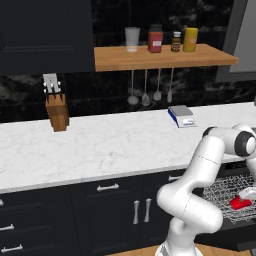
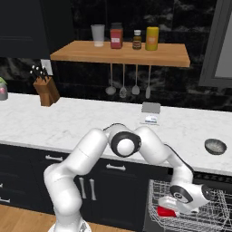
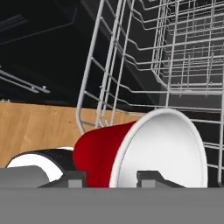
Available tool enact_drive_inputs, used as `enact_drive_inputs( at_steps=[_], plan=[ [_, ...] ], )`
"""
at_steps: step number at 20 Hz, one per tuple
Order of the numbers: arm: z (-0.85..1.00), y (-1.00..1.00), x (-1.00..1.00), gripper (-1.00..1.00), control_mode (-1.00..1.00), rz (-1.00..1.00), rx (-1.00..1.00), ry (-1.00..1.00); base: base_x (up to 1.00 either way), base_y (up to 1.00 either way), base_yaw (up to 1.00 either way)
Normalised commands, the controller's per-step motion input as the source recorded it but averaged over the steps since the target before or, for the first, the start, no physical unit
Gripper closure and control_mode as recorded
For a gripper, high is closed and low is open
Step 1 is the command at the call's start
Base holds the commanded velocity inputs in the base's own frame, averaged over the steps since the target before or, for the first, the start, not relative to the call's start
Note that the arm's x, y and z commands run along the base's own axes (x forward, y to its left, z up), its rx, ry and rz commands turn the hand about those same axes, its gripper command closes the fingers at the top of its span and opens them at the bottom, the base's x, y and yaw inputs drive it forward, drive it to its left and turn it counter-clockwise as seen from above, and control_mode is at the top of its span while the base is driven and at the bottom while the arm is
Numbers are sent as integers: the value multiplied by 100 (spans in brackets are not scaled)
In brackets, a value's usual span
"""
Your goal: Pick up the cup and bowl from the counter, place them in the dishwasher, and close the dishwasher door.
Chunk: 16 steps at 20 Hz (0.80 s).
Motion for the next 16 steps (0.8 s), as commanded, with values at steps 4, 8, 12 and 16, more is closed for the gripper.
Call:
enact_drive_inputs(
  at_steps=[4,8,12,16],
  plan=[
    [-5,-2,0,-100,-100,0,4,11,0,0,0],
    [0,-7,24,-100,-100,0,5,11,0,0,0],
    [15,-26,49,-100,-100,0,3,13,0,0,0],
    [4,-43,37,-100,-100,0,0,0,0,0,0]
  ],
)
